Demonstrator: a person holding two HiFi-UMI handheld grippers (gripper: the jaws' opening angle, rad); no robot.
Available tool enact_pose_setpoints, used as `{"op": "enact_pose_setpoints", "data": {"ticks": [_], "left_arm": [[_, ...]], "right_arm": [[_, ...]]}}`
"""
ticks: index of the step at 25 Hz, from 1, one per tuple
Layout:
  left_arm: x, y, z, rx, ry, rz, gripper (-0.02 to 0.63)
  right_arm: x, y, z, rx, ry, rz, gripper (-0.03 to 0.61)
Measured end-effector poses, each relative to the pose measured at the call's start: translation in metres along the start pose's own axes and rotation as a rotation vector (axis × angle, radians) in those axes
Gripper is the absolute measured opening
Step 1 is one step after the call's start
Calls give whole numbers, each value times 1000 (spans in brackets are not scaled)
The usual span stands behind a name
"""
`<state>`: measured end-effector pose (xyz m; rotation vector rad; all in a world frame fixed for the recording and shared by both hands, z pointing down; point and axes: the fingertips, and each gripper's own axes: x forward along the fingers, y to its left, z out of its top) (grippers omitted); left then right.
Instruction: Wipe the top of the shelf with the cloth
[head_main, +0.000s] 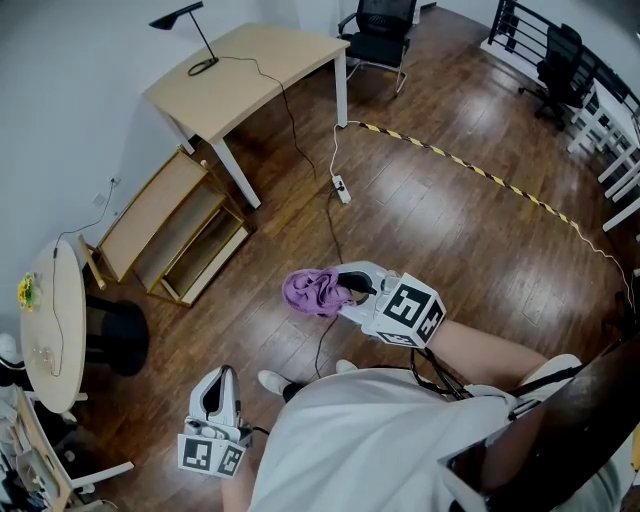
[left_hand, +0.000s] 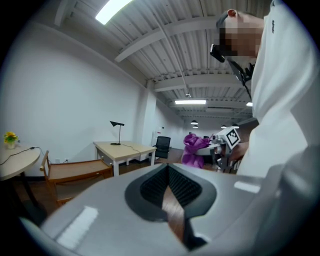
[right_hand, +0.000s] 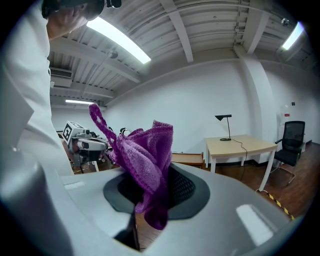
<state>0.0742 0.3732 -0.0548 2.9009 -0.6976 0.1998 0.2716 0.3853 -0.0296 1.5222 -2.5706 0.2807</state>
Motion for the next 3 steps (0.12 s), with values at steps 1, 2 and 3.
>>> {"op": "enact_pose_setpoints", "data": {"ticks": [1,2,3], "left_arm": [[0,-1,-1,0,1,0,18],[0,-1,-1,0,3,1,18],[0,-2,-2,0,4,1,18]], "right_arm": [[0,0,-1,0,0,-1,100],[-1,0,-1,1,0,-1,100],[-1,-1,-2,2,1,-2,101]]}}
